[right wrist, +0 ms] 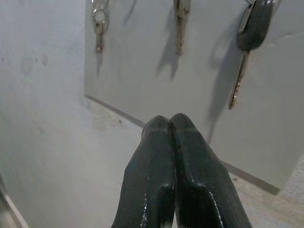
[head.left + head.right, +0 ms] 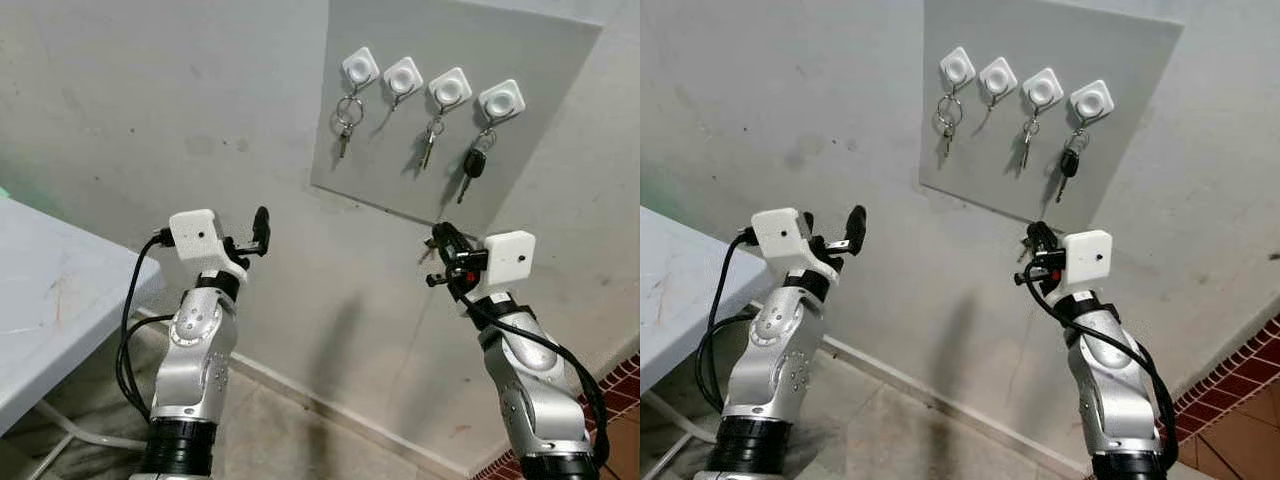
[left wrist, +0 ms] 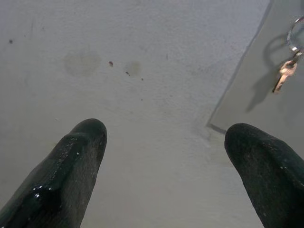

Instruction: Hang keys on a hook

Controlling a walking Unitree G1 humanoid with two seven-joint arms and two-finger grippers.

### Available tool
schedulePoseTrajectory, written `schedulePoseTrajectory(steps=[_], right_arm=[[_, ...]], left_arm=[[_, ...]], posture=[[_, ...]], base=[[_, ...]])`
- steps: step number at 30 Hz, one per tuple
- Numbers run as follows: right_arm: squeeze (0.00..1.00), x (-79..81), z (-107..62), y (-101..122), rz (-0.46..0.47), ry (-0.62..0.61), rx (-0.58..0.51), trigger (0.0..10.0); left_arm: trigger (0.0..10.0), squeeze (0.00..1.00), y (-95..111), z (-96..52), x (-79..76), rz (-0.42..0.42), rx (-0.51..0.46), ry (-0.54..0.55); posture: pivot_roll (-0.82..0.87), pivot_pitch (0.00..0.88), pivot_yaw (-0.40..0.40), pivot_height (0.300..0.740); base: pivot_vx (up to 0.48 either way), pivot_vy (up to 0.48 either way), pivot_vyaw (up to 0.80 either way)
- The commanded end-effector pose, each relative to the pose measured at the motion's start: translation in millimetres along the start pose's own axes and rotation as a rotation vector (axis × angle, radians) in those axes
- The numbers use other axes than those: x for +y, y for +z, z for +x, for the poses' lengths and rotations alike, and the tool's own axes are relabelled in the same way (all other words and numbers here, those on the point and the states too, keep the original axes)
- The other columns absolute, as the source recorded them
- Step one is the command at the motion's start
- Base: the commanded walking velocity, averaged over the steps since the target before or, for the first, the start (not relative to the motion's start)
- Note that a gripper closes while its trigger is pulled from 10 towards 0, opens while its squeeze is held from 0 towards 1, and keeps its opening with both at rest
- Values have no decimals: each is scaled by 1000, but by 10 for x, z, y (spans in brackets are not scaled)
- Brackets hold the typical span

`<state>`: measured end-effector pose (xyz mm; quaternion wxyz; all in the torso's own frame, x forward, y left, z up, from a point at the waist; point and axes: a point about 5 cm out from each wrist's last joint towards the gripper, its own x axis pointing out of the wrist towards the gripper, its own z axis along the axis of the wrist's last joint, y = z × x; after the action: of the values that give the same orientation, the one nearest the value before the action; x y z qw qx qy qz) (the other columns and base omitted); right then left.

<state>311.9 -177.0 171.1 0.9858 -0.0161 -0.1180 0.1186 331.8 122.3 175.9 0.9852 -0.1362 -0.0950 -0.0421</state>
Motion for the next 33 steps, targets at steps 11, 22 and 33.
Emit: schedulePoseTrajectory(steps=[11,22,33], right_arm=[[0,3,21,84,-8,28,-21,10000],[0,5,18,83,-8,29,-19,10000],[0,2,19,80,-9,30,-16,10000]], left_arm=[[10000,0,32,-19,-36,-28,-8,-18],[10000,0,36,-20,-36,-35,-6,-18],[10000,0,36,-15,-49,-42,-4,-21]], posture=[[21,3,-72,740],[19,6,-71,740],[21,8,-74,740]], base=[[22,0,0],[275,0,0],[282,0,0]])
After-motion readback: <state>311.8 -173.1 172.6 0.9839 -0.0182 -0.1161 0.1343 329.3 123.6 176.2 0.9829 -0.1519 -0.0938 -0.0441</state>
